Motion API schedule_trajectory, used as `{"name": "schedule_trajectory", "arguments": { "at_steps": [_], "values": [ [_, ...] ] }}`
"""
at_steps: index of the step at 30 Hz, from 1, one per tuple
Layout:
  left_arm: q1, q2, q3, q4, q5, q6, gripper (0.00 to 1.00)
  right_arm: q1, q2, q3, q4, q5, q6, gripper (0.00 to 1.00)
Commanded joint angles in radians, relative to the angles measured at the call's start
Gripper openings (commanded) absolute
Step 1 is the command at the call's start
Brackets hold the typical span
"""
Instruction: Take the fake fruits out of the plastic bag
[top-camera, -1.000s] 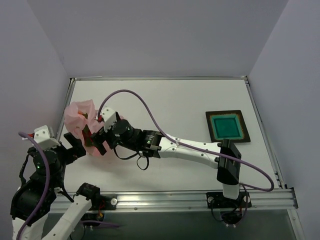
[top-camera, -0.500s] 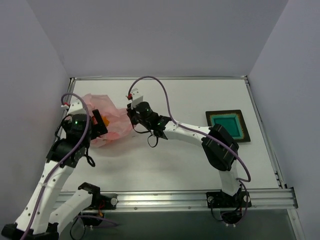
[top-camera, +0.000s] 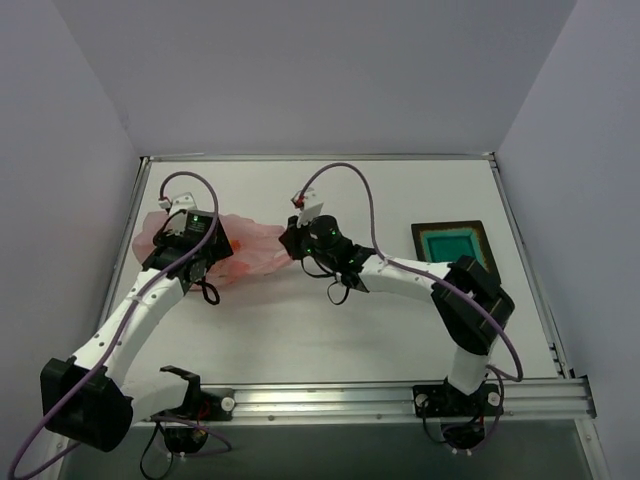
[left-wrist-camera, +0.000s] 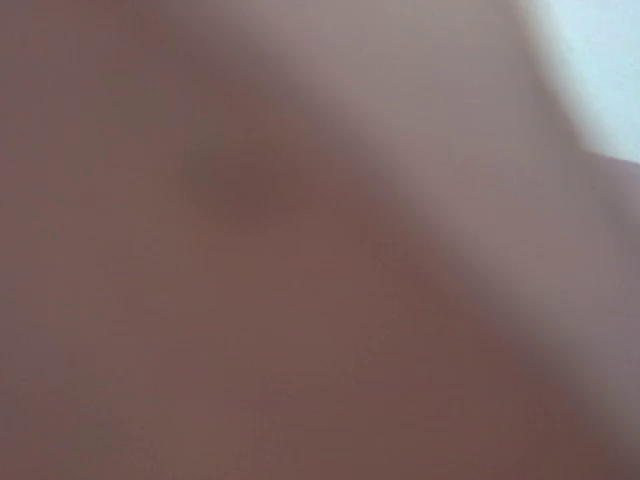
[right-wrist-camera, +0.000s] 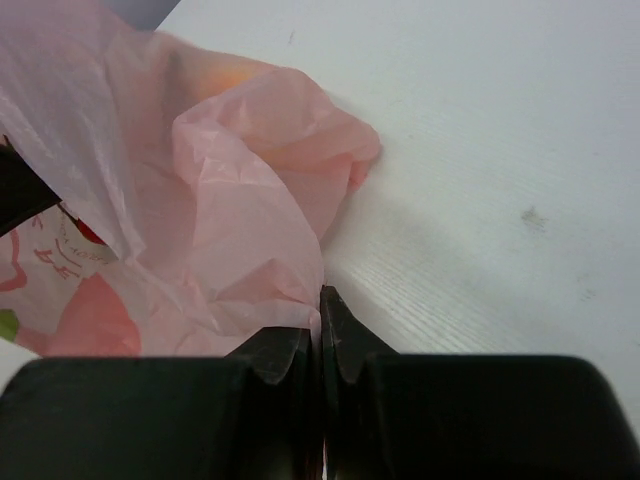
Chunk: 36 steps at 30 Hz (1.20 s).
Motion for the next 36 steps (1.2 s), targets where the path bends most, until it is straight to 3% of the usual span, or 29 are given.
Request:
{"name": "schedule_trajectory", "arguments": {
  "at_steps": [1, 3, 8, 14, 16, 21, 24, 27, 30, 34, 35, 36],
  "values": [
    [-0.028, -0.001, -0.015, 0.068, -0.023, -0.042, 0.85, -0.070, -0.109, -0.059, 0.073, 0.012, 0.064, 0.00],
    [-0.043, -0.003, -0.032, 0.080, -0.022, -0.042, 0.74, -0.094, -0.138, -0.094, 0.022, 0.075, 0.073, 0.00],
    [-0.091, -0.026, -0.056, 0.107, 0.040, -0.019, 0.67, -0.096, -0.317, -0.260, -0.056, 0.078, 0.144, 0.00],
    [-0.164, -0.124, -0.097, 0.096, 0.138, -0.021, 0.57, 0.016, -0.511, -0.389, -0.153, 0.152, 0.170, 0.00],
    [-0.186, -0.162, -0.114, 0.111, 0.173, -0.025, 0.57, 0.007, -0.485, -0.400, -0.139, 0.129, 0.172, 0.00],
    [-0.189, -0.261, -0.088, 0.153, 0.421, -0.016, 0.57, -0.037, -0.298, -0.282, -0.135, 0.112, 0.137, 0.00],
    [-0.187, -0.265, -0.016, 0.157, 0.654, -0.010, 0.68, -0.045, -0.202, -0.193, -0.107, 0.092, 0.120, 0.00],
    [-0.190, -0.273, 0.053, 0.131, 0.770, -0.001, 0.77, -0.063, -0.132, -0.107, -0.089, 0.068, 0.113, 0.00],
    [-0.190, -0.327, 0.122, 0.021, 0.703, 0.042, 0.81, -0.079, -0.059, -0.033, -0.098, 0.043, 0.113, 0.00],
    [-0.189, -0.393, 0.191, -0.172, 0.424, 0.142, 0.85, -0.079, -0.040, -0.010, -0.096, 0.034, 0.104, 0.00],
    [-0.189, -0.393, 0.200, -0.206, 0.268, 0.142, 0.85, -0.079, -0.037, -0.010, -0.098, 0.035, 0.101, 0.00],
    [-0.189, -0.387, 0.209, -0.238, 0.209, 0.157, 0.86, -0.079, -0.034, -0.012, -0.101, 0.037, 0.100, 0.00]
  ]
}}
